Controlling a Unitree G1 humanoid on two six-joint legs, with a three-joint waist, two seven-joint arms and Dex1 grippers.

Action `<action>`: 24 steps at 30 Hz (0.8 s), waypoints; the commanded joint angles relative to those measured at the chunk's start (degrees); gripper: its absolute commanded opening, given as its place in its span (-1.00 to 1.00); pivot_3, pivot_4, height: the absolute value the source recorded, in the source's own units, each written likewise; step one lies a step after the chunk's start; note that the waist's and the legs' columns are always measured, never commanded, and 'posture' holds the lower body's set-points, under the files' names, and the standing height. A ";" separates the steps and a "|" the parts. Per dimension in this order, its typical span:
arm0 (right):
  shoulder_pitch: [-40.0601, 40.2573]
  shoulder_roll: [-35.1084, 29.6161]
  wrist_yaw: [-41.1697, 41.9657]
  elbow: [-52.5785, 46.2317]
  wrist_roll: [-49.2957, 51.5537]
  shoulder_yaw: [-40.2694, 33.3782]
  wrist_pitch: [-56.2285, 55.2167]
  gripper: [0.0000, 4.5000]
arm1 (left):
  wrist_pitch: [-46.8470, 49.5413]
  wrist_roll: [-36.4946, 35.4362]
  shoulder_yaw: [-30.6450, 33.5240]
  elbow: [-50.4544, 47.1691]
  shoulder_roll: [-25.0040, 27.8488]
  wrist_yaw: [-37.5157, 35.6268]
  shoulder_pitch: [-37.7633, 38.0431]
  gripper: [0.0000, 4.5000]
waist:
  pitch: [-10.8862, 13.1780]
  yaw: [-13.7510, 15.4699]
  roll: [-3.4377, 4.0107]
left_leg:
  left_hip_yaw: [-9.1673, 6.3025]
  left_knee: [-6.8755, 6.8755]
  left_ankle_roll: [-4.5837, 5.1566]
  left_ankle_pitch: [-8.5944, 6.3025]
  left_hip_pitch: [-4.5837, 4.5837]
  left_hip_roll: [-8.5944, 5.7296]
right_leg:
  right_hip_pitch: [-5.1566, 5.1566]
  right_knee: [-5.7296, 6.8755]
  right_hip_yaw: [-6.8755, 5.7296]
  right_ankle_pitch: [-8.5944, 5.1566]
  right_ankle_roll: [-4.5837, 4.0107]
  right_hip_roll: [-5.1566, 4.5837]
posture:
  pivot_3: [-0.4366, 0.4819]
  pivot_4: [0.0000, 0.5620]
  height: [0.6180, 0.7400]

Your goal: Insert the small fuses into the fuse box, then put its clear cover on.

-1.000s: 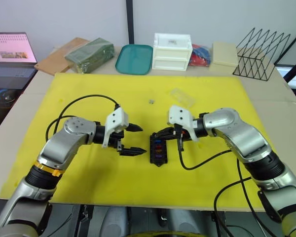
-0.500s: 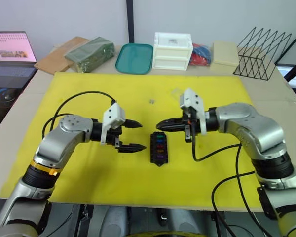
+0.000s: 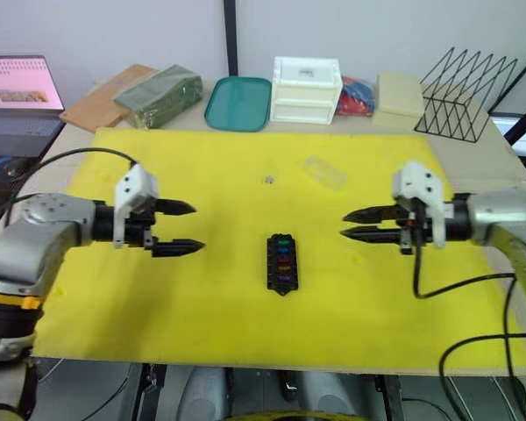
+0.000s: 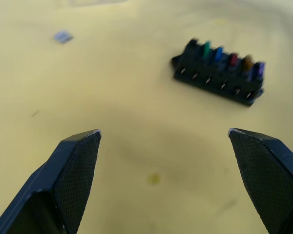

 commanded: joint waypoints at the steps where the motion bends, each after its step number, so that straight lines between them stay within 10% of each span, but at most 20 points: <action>1: 4.23 -3.51 1.17 -0.41 -1.26 -6.21 -3.38 0.18 | -0.72 -0.65 5.94 0.88 3.64 -0.93 2.53 1.00 | 0.00 0.02 0.00 | 0.00 0.00 0.00 0.00 0.00 0.00 | 0.00 -0.01 0.00 0.00 0.00 0.00 | -0.05 -0.47 1.00; 6: 11.20 -5.43 0.85 0.48 -2.80 -10.82 -5.62 0.94 | -1.11 -0.81 9.87 1.22 5.35 -0.97 7.16 1.00 | 0.01 0.07 0.01 | 0.04 0.00 0.00 0.00 0.01 0.01 | 0.01 -0.02 0.01 -0.01 0.01 -0.02 | -0.05 -0.47 1.00; 14: 8.51 -4.14 -2.44 -0.71 -1.93 -9.50 -5.84 0.97 | 0.63 -2.34 7.68 1.16 2.46 -0.22 4.22 1.00 | 0.02 0.00 0.01 | 0.06 0.00 0.00 0.00 0.01 0.01 | 0.00 -0.02 0.03 -0.01 0.01 -0.01 | -0.05 -0.47 1.00; 24: -10.01 5.60 -10.95 -1.97 0.10 1.18 -1.67 0.97 | 21.31 -8.57 1.04 22.18 -15.50 5.20 -19.63 1.00 | 0.03 0.01 -0.02 | 0.01 0.06 0.10 -0.06 -0.09 -0.04 | -0.03 0.00 0.01 0.02 0.03 0.02 | -0.05 -0.47 1.00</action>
